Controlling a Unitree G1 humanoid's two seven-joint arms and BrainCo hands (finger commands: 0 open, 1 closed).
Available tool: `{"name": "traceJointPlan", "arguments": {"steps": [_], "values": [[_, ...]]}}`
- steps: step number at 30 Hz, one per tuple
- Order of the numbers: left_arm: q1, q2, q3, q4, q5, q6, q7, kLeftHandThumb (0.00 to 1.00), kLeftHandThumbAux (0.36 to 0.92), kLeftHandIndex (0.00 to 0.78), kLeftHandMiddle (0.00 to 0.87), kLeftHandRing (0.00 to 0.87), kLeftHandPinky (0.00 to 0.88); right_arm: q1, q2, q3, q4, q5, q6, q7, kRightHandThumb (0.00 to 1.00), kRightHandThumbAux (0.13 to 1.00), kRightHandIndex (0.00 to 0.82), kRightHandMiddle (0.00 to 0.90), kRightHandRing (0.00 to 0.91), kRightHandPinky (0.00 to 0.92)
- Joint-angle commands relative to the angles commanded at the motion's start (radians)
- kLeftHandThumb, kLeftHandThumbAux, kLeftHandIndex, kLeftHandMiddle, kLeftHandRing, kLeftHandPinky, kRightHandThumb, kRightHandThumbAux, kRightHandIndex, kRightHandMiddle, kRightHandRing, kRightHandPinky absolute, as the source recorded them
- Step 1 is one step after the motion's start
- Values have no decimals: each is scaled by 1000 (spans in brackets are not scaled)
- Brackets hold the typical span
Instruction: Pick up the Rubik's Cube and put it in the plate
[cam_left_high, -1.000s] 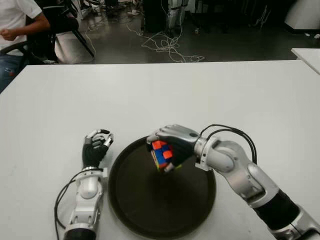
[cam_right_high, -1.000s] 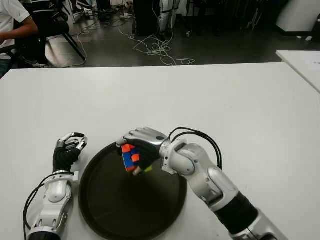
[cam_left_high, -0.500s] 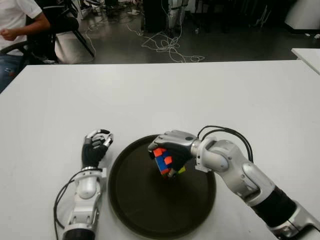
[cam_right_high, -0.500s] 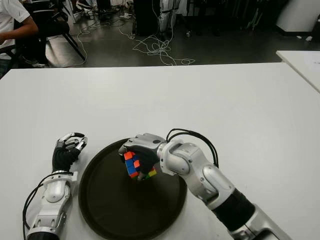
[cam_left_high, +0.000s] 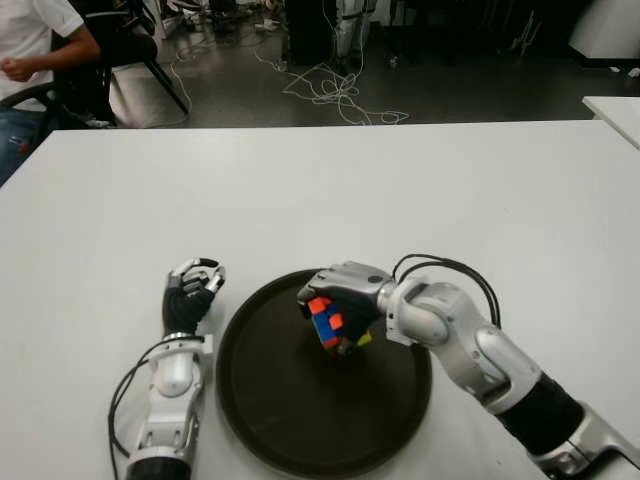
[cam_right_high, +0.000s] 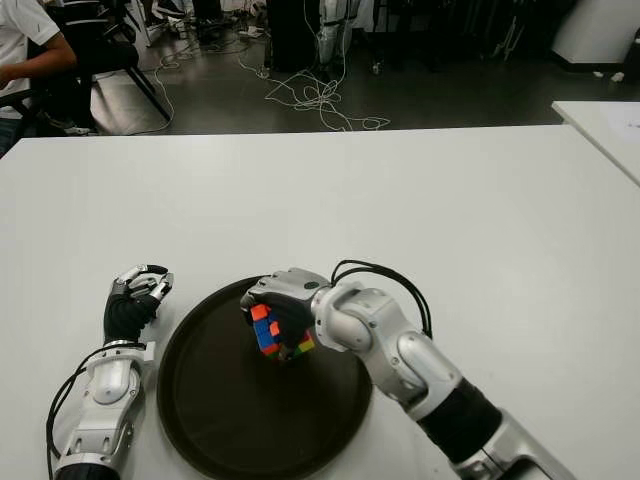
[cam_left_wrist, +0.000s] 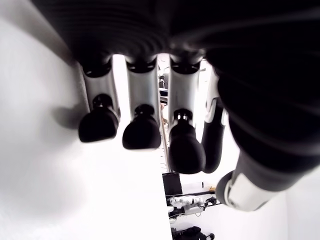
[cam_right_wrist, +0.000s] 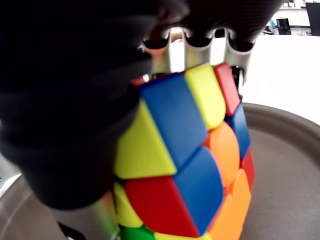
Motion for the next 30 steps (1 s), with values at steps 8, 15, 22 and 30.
{"name": "traceJointPlan", "arguments": {"steps": [8, 15, 22, 30], "values": [[4, 0, -2, -8, -2, 12, -1, 705, 706, 443, 815, 817, 789, 17, 31, -3, 66, 22, -33, -71, 54, 939, 636, 782, 791, 770], [0, 1, 1, -4, -4, 16, 1, 705, 706, 444, 814, 821, 797, 30, 64, -5, 65, 25, 1, -70, 152, 923, 628, 792, 801, 784], [-2, 2, 1, 0, -6, 10, -1, 706, 706, 443, 812, 817, 794, 52, 83, -35, 122, 105, -78, -135, 132, 913, 627, 794, 805, 781], [-2, 0, 1, -11, -2, 21, 7, 707, 706, 444, 804, 814, 798, 69, 103, -62, 109, 188, -103, -158, 43, 943, 643, 785, 795, 772]]}}
